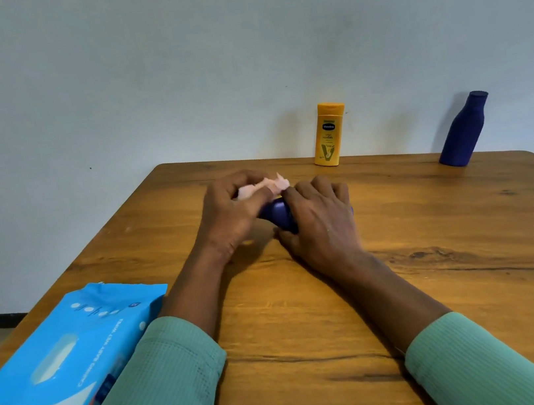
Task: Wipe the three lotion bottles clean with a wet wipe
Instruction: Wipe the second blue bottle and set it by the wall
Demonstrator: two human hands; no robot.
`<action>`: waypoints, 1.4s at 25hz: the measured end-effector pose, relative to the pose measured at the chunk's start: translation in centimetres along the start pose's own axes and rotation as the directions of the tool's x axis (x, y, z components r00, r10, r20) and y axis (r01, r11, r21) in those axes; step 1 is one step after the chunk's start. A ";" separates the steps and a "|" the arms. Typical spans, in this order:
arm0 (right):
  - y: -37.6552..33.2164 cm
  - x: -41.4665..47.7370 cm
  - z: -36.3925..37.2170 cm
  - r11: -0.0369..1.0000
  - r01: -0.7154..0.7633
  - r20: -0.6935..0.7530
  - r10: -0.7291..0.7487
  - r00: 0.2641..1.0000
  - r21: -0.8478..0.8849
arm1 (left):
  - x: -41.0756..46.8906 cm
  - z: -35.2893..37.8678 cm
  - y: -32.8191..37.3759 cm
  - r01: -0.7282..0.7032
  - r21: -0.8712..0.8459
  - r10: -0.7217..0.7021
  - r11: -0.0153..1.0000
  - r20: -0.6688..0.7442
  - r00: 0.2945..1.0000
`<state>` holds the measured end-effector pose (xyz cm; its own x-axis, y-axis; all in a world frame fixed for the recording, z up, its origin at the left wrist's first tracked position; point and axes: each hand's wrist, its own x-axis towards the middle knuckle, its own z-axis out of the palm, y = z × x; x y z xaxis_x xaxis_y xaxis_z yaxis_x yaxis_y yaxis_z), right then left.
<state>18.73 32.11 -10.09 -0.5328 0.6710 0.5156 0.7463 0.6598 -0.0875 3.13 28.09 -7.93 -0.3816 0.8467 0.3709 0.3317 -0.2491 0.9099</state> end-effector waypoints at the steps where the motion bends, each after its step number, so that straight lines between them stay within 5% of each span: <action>1: 0.2 0.0 0.0 1.000 -0.030 -0.003 0.030 1.000 -0.003 | -0.2 0.2 -0.1 -0.065 0.152 0.056 0.986 0.060 0.997; 7: 0.7 0.2 0.2 0.978 -0.204 0.003 0.204 0.979 0.046 | -0.7 2.2 -0.6 -0.257 0.562 0.301 0.786 0.014 0.953; 12: 0.4 0.2 0.3 0.987 -0.158 -0.062 0.157 0.986 -0.014 | -0.8 3.7 0.2 -0.150 0.702 0.217 0.696 -0.007 0.976; 20: 1.1 0.6 0.0 0.966 -0.256 0.034 0.255 0.966 0.034 | -2.2 3.7 -0.1 -0.222 0.678 0.248 0.701 0.061 0.967; 23: 1.5 0.7 -0.5 0.952 -0.300 0.051 0.298 0.953 0.054 | -2.3 3.0 -0.7 -0.139 0.589 0.160 0.796 0.017 0.987; 29: 1.0 0.6 -1.7 0.987 -0.160 0.117 0.162 0.980 -0.026 | -0.8 2.7 -1.2 0.003 0.490 0.076 0.872 -0.141 0.987; 35: 1.5 0.4 -1.9 0.989 -0.142 0.084 0.144 0.986 -0.027 | -0.4 2.0 -1.5 -0.179 0.446 0.214 0.877 -0.029 0.976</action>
<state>20.34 32.72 -8.37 -0.4512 0.7852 0.4241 0.8251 0.5481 -0.1369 4.50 29.11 -9.80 -0.3263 0.7597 0.5625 0.7442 -0.1604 0.6484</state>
